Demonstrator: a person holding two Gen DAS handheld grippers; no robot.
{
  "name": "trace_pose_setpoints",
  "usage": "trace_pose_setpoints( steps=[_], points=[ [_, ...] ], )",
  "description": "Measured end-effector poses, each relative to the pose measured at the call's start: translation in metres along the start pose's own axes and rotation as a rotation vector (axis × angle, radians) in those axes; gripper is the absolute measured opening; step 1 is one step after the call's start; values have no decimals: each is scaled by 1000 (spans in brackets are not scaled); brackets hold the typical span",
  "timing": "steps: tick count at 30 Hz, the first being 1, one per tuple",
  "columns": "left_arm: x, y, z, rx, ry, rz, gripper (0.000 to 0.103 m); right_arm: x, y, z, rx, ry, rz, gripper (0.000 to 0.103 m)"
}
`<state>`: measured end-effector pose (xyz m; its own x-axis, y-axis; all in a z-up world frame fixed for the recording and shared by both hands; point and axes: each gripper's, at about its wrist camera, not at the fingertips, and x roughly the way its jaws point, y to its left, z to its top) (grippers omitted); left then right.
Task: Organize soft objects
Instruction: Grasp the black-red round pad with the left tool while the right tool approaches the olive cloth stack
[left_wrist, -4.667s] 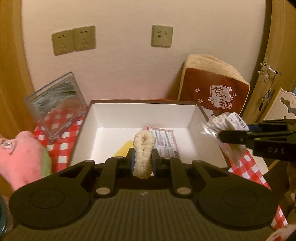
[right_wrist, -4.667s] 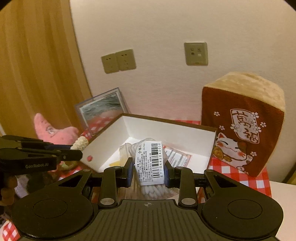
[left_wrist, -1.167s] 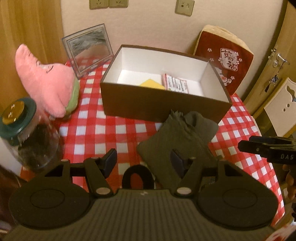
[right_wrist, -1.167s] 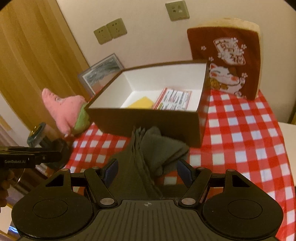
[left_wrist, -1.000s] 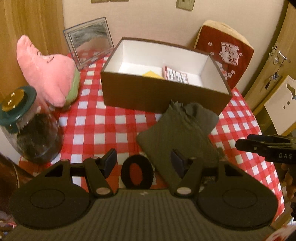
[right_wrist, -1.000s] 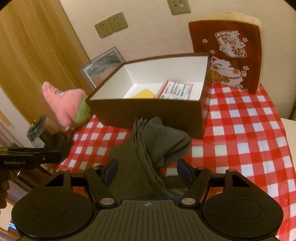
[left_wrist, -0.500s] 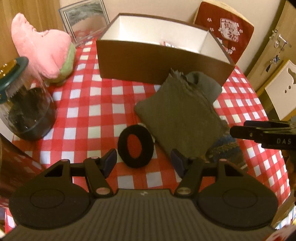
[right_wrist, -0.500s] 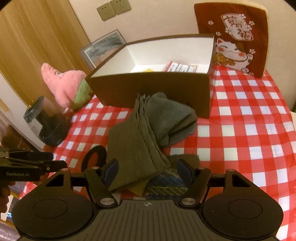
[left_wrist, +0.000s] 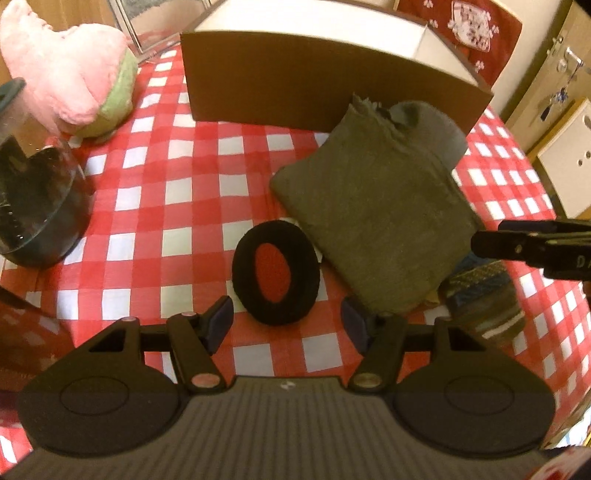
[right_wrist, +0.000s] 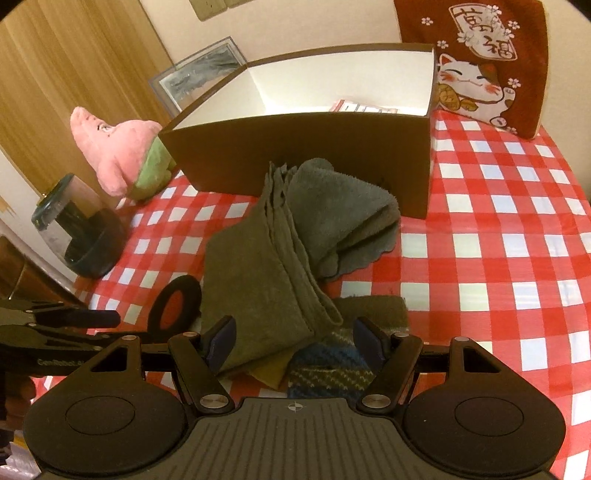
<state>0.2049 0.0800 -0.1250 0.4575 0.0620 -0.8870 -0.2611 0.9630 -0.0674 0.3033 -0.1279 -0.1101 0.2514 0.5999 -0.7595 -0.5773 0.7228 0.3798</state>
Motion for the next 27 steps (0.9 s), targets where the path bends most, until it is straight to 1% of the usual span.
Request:
trace_pose_setpoints(
  steps=[6,13,17,19,21,25,27],
  points=[
    [23,1,4,23,44,8,62,11,-1,4,1,16,0,70],
    [44,5,11,26,68,7,62,23,1,9,-10,30,2,70],
    [53,5,18,28,64,13,68,29,0,12,-10,37,4,70],
    [56,5,20,36,57,14,70,32,0,13,-9,39,4,70],
    [58,4,22,41,47,19,70,33,0,14,-11,40,4,70],
    [59,5,22,51,23,23,64,36,0,17,-17,31,11,70],
    [58,7,20,53,19,21,63,38,1,18,-24,25,13,70]
  ],
)
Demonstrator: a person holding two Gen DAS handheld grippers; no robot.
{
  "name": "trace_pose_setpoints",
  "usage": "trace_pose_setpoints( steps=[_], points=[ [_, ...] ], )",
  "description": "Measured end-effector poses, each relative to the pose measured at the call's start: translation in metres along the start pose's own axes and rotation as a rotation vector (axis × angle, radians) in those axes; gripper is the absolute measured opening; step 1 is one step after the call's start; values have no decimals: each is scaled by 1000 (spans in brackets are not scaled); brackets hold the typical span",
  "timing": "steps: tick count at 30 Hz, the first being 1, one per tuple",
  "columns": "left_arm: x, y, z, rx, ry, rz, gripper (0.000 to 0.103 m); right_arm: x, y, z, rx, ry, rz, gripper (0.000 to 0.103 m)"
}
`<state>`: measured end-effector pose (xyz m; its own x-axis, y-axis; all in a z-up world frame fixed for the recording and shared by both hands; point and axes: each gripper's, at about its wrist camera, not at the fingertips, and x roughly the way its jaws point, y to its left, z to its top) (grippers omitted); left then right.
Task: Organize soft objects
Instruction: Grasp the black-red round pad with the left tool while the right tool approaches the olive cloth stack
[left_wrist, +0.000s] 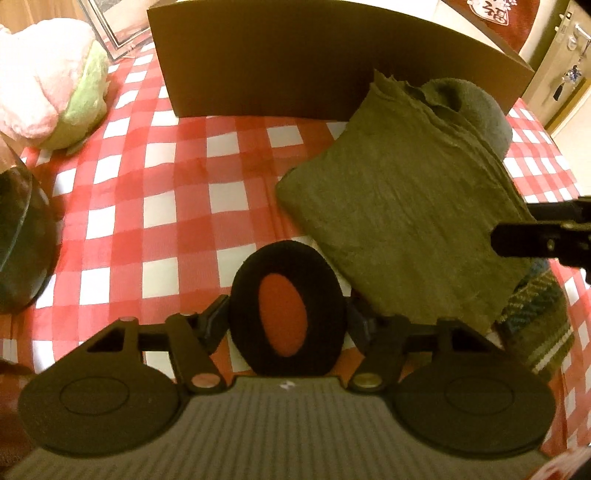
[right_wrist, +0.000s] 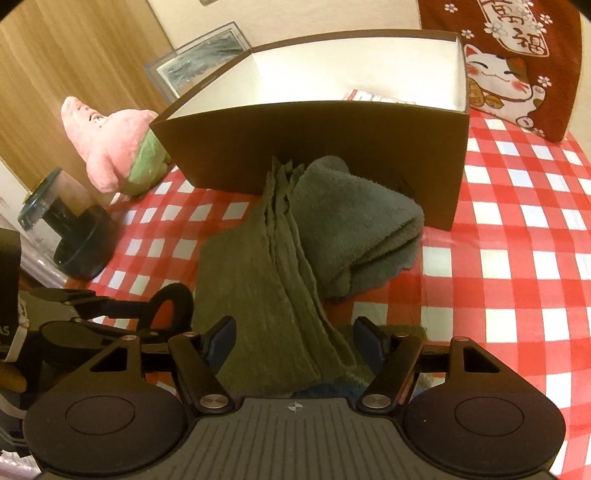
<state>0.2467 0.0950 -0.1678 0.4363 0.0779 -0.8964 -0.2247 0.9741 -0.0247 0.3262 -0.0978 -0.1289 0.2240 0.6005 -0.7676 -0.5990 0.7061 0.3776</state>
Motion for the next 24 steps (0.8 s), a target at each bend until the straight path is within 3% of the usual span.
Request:
trace_pose_setpoints(
  steps=[10,12,14,17,24],
  points=[
    [-12,33,-15,-93,24,54,63,11,8,-1,-68,-28,19,69],
    [-16,38,-19,-111,28,66,63,11,11,-2,-93,-38,20,51],
    [-18,42,-23,-126,30,69,63,9,16,-2,-121,-41,23,45],
    [-21,43,-28,-134,27,71,63,1,22,0,-144,-63,46,25],
    [-22,42,-29,-137,21,74,63,0,41,7,-162,-71,160,23]
  ],
)
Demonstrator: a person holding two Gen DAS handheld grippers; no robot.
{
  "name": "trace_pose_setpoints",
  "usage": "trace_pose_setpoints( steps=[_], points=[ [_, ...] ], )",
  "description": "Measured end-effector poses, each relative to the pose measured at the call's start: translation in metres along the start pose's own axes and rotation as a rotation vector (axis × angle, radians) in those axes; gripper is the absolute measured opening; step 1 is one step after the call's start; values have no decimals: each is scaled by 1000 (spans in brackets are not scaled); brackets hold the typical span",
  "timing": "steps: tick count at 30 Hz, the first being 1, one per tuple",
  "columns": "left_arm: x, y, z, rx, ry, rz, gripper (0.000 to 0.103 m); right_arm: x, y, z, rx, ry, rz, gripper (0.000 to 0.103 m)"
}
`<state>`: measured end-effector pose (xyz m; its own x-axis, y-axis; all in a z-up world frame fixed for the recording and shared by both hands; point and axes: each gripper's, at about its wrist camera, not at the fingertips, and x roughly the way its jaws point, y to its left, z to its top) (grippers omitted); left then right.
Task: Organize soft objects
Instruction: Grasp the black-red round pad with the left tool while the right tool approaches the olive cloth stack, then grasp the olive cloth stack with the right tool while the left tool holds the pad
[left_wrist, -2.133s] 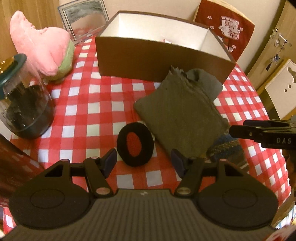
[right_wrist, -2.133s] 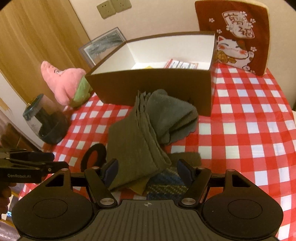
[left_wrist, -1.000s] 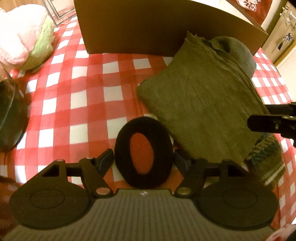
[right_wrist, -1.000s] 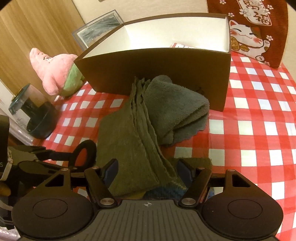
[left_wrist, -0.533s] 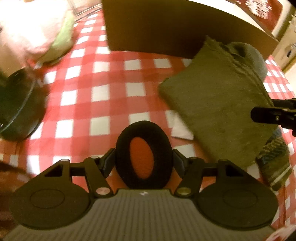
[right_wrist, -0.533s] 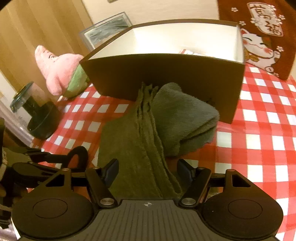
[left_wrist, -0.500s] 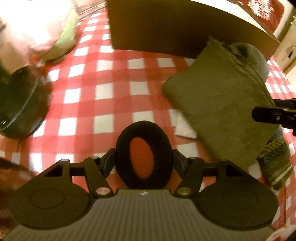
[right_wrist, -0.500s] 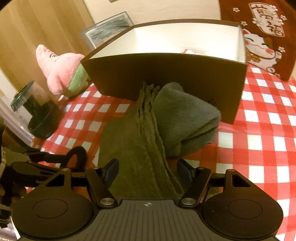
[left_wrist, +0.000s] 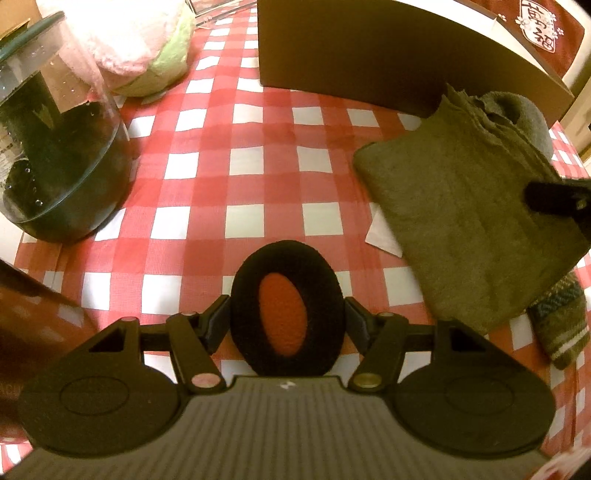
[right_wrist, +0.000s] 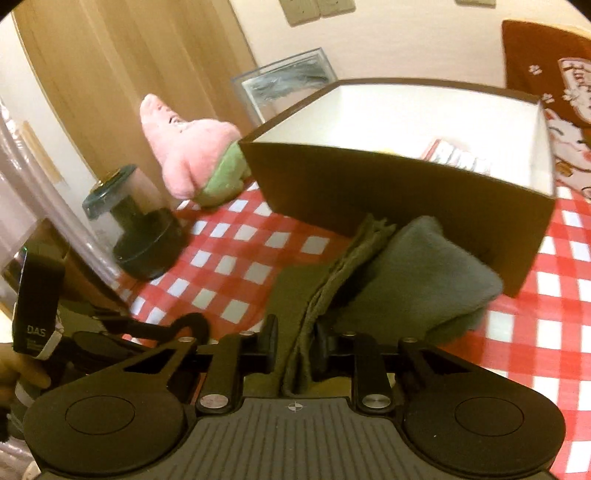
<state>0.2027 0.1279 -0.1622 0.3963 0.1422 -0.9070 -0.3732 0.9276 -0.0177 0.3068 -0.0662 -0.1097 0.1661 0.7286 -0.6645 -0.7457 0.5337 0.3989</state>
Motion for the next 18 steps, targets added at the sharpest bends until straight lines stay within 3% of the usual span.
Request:
trace_pose_setpoints(
  steps=[6,18],
  points=[
    [-1,0,-1,-2,0,-4,63,29,-12,-6,90,79,-5,23],
    [-1,0,-1,-5,1,-8,63,40,-14,2,130,70,-30,23]
  ],
)
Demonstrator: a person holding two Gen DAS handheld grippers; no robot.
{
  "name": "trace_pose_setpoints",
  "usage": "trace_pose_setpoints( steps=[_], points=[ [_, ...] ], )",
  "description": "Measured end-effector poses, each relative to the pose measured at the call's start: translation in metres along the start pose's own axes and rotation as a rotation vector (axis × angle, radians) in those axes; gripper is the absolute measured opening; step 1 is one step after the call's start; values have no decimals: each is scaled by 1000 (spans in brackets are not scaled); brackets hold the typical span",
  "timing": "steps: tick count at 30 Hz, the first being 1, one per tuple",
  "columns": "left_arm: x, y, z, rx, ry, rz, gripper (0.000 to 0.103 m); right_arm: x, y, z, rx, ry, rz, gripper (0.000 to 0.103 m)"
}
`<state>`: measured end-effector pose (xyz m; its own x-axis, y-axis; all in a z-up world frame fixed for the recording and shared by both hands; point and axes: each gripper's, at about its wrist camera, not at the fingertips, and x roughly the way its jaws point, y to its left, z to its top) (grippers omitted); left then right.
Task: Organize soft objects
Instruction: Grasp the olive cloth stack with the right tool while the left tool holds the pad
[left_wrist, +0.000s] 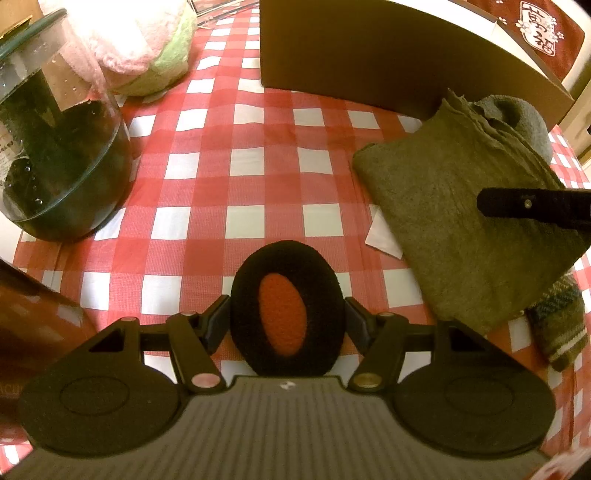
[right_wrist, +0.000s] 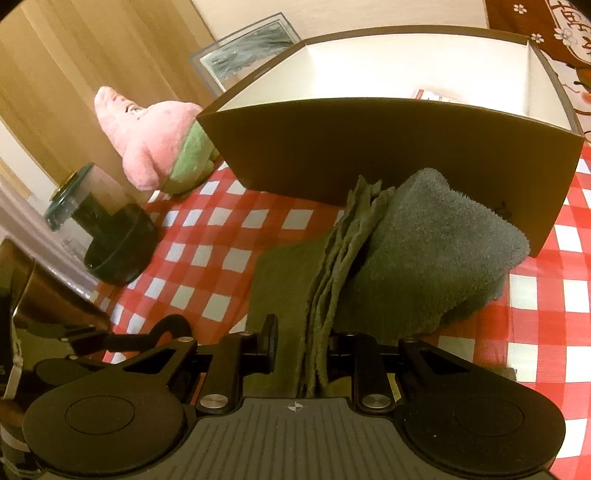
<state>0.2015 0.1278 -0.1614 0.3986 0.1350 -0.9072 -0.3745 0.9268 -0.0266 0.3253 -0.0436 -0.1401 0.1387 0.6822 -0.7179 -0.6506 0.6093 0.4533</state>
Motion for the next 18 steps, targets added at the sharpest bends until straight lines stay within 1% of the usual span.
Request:
trace_pose_setpoints(
  steps=[1,3,10,11,12,18],
  points=[
    [0,0,0,1,0,1,63,-1,1,0,-1,-4,1,22],
    [0,-1,0,3,0,3,63,-2,1,1,0,-10,1,8],
    [-8,-3,-2,8,-17,12,62,-14,11,0,-35,-71,10,6],
    [-10,-3,-2,6,-22,13,62,-17,12,0,-33,-82,12,6],
    [-12,-2,-2,2,-43,19,62,-19,14,0,-33,-89,13,6],
    [-26,-3,-6,-3,-67,22,62,-45,19,0,-32,-150,12,6]
  ],
)
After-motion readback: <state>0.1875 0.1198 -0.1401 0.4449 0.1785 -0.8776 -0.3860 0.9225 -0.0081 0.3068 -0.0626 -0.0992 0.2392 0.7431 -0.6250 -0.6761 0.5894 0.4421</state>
